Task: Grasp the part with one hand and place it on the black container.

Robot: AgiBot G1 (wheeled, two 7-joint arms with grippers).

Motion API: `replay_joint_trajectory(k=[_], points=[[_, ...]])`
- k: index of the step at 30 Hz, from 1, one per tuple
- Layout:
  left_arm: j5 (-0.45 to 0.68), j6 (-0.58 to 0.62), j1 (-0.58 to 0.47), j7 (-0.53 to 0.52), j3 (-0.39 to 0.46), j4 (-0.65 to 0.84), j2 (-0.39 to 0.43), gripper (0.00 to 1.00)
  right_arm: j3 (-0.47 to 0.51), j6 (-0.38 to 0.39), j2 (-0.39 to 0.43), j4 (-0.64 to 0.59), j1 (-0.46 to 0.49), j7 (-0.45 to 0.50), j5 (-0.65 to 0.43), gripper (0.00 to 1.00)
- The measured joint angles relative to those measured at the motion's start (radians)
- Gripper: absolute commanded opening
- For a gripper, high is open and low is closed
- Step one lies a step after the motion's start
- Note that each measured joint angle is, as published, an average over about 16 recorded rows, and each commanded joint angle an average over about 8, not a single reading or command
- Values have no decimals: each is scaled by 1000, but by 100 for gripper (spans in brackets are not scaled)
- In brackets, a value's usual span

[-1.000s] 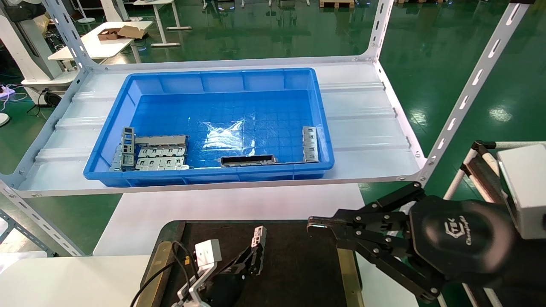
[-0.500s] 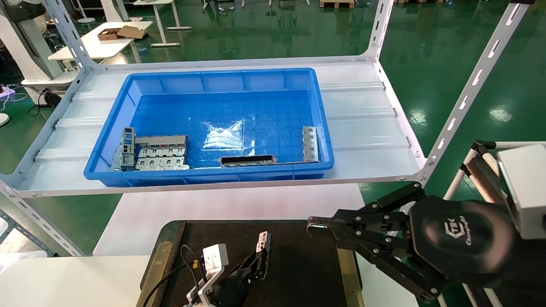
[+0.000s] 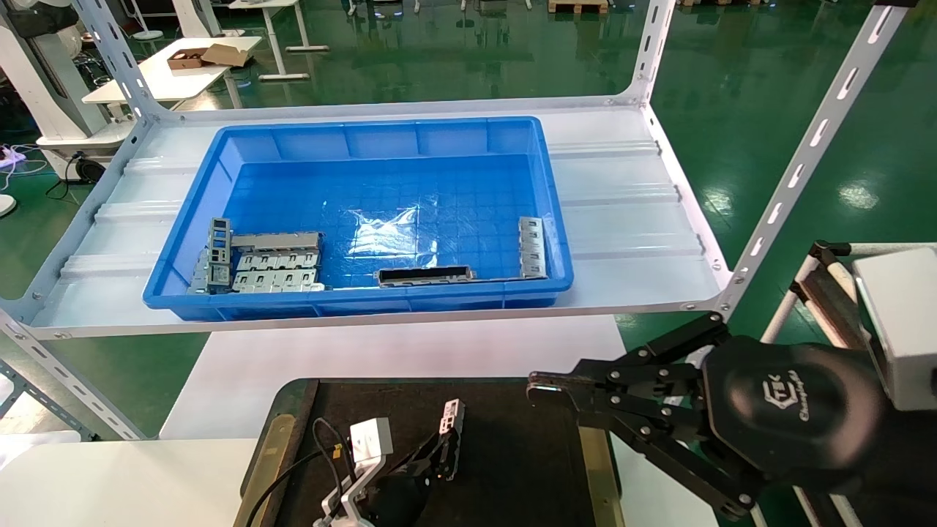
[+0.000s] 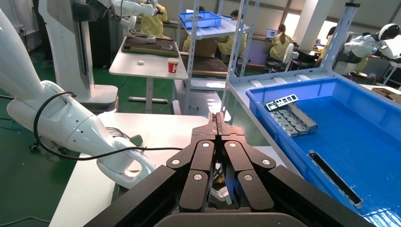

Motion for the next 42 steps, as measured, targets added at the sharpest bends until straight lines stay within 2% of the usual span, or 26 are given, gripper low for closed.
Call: replay_joint_trajectory(k=[4,5,6,11,13,15,23,30,36,42], points=[[0,-1,-4,-4,4,11,1,3,0,0,0,0,0,0,0,1],[0,-1,-5,-5,6,13,1,9,0,0,0,0,0,0,0,5],[0,-1,-6,-6,7,16,1,20,0,0,0,0,0,0,0,12],[1,0,-10,-11,13,24,1,82,-1,0,0,0,0,0,0,72],[1,2,-11,-13,15,25,1,98,-1,0,0,0,0,0,0,92],[1,4,-13,-15,15,26,1,100,-1,0,0,0,0,0,1,100],[8,48,-15,-7,1,8,-8,100,-1,1,1,0,0,-1,1,100],[22,165,-1,23,-27,-31,-53,100,-2,1,1,0,0,-1,1,100],[32,317,17,34,-36,-87,-155,100,-2,1,1,0,0,-1,1,100],[36,477,29,13,-28,-151,-306,100,-2,1,1,0,1,-1,2,100]])
